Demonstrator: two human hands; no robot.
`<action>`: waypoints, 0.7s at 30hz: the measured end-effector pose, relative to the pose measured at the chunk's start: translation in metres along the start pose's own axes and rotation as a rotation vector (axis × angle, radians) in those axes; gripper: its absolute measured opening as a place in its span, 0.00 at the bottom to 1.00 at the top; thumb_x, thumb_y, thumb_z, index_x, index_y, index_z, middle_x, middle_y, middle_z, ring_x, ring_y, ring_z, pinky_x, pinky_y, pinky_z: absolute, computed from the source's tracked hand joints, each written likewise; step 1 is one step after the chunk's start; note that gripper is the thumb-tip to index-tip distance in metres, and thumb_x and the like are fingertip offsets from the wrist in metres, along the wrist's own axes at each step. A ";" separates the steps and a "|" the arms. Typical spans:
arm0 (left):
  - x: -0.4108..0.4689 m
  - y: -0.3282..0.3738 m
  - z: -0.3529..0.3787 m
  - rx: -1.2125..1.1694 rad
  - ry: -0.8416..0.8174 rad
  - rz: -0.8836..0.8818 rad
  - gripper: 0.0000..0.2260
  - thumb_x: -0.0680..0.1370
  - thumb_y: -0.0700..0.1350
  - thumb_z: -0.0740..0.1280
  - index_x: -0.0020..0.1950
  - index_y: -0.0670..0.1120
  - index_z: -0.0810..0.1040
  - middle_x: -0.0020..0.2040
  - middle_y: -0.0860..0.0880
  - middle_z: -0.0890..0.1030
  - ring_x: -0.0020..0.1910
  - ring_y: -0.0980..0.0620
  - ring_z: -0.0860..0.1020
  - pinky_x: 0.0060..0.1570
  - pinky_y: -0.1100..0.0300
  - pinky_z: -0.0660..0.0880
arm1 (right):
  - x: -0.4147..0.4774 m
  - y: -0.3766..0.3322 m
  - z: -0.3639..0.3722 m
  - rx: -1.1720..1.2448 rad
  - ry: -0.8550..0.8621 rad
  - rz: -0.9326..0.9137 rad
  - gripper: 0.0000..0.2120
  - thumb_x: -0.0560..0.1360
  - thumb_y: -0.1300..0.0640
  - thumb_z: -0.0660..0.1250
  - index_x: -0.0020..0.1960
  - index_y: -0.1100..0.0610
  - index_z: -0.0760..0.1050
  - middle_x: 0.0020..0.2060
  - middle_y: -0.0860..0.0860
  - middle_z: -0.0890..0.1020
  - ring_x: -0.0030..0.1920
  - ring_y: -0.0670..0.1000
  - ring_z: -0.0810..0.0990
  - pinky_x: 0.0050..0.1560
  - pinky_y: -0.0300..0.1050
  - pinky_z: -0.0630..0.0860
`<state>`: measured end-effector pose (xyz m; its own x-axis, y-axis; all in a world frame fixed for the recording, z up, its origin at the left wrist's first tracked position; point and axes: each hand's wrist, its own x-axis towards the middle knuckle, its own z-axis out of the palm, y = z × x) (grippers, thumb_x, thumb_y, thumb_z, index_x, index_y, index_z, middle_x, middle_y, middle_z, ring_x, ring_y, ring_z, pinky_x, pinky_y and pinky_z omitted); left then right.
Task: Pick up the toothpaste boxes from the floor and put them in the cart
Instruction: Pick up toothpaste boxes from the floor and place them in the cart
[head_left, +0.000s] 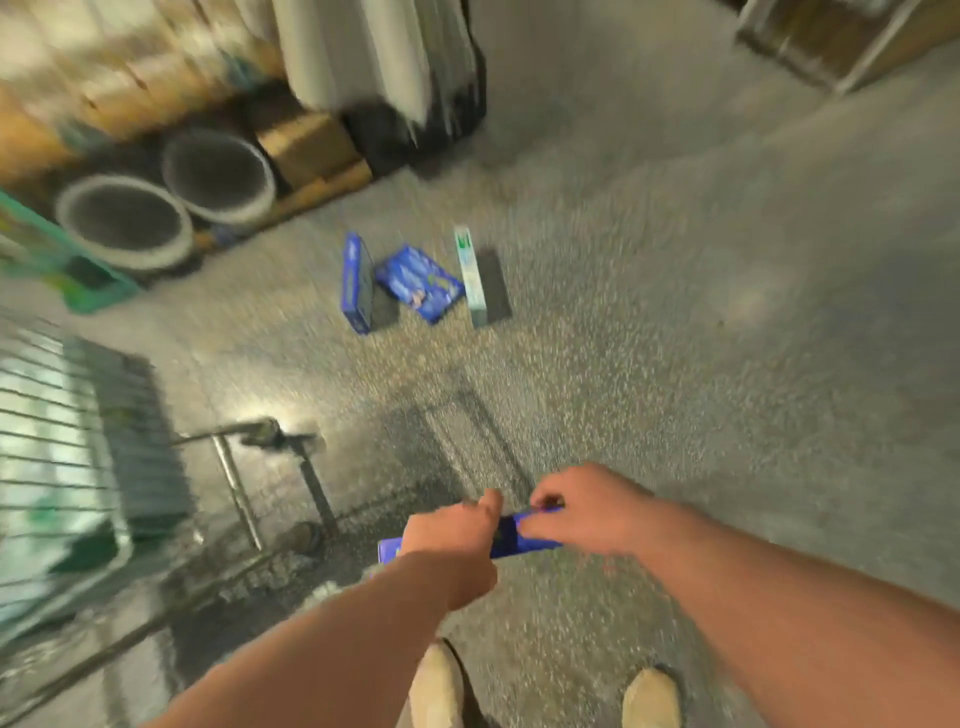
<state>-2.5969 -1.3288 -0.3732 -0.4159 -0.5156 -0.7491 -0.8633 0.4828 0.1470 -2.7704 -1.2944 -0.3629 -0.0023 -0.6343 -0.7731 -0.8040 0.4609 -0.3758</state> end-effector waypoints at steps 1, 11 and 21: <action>-0.023 -0.005 -0.030 -0.004 0.027 -0.004 0.14 0.76 0.40 0.64 0.58 0.51 0.65 0.56 0.47 0.80 0.55 0.41 0.81 0.48 0.51 0.74 | -0.023 -0.022 -0.023 -0.080 -0.016 -0.050 0.20 0.66 0.35 0.70 0.52 0.46 0.79 0.40 0.48 0.83 0.37 0.50 0.81 0.42 0.48 0.79; -0.296 -0.039 -0.235 0.056 0.471 -0.141 0.15 0.78 0.62 0.67 0.58 0.54 0.75 0.55 0.48 0.81 0.55 0.41 0.81 0.48 0.53 0.75 | -0.226 -0.241 -0.146 -0.651 0.441 -0.589 0.14 0.73 0.45 0.68 0.54 0.48 0.71 0.51 0.51 0.81 0.52 0.58 0.81 0.42 0.48 0.71; -0.516 -0.090 -0.232 -0.027 0.779 -0.443 0.14 0.76 0.59 0.69 0.54 0.52 0.73 0.51 0.47 0.81 0.52 0.41 0.81 0.41 0.54 0.70 | -0.380 -0.404 -0.154 -1.017 0.465 -0.981 0.09 0.74 0.47 0.68 0.51 0.48 0.73 0.49 0.50 0.80 0.50 0.55 0.79 0.41 0.47 0.71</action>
<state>-2.3711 -1.2700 0.1500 -0.1103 -0.9897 -0.0914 -0.9931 0.1134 -0.0296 -2.5358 -1.3349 0.1618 0.7455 -0.6543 -0.1271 -0.6572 -0.7534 0.0234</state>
